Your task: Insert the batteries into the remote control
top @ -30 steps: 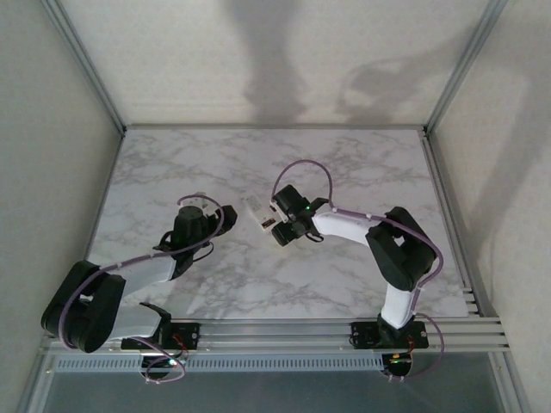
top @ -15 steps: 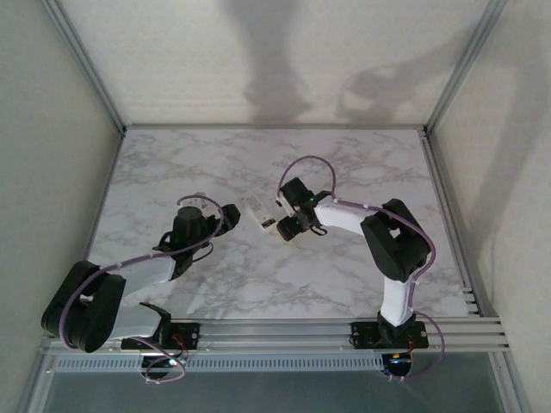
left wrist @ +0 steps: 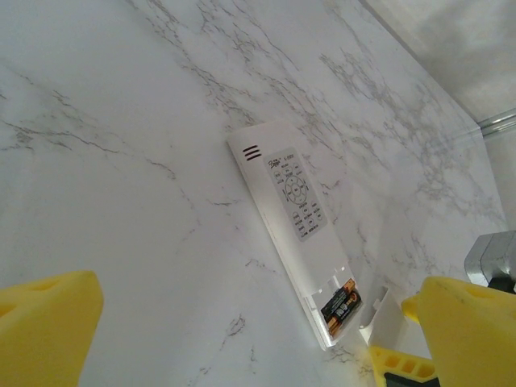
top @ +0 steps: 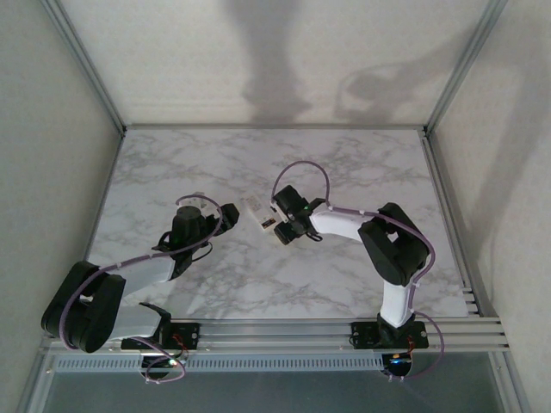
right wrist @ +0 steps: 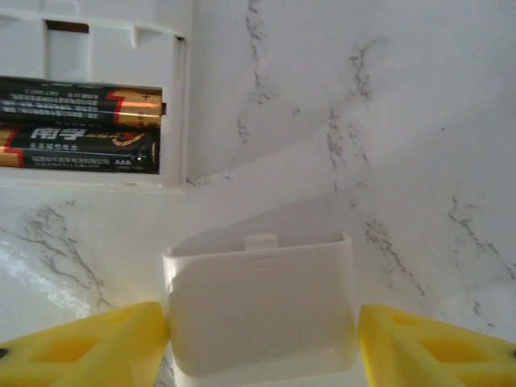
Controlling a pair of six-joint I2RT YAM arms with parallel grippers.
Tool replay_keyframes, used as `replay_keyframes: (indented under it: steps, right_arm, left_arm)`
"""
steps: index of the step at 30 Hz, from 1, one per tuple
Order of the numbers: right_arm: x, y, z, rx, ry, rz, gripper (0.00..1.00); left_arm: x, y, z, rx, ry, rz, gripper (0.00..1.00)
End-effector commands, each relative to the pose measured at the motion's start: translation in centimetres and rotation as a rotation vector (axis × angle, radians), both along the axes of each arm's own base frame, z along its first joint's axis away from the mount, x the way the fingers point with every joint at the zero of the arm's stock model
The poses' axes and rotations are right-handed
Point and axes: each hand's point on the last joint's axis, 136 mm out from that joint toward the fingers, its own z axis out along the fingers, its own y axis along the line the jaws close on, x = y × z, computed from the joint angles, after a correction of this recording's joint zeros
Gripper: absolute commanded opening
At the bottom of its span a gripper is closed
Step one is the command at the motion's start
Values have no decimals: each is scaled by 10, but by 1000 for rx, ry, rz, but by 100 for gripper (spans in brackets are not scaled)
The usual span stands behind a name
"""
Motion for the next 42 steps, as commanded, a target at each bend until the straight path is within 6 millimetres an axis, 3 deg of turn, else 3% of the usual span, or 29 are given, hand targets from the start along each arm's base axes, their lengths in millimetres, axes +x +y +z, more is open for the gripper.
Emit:
replay_keyframes:
  steps: [1,5,12,20,29,36,42]
  right_arm:
    - [-35,-13,-19,-62,98,26,61]
    - [-39,-11,-17,-45,122,23,53]
    - [-38,-3,14,12,117,17,52]
    - [-37,13,25,44,154,1,54]
    - [-29,-1,16,11,95,21,74]
    - [-12,-15,-1,31,134,-24,76]
    - [-21,-7,-7,81,190,-4,77]
  left_arm:
    - [1,4,8,-1,-26,4,100]
    - [1,3,9,-6,-27,-1,100]
    - [0,3,11,-6,-33,2,99]
    - [0,4,10,-6,-29,5,100]
    - [0,4,10,-14,-28,-1,100]
    - [-1,3,8,-16,-25,-5,100]
    - [0,3,9,-18,-26,-5,100]
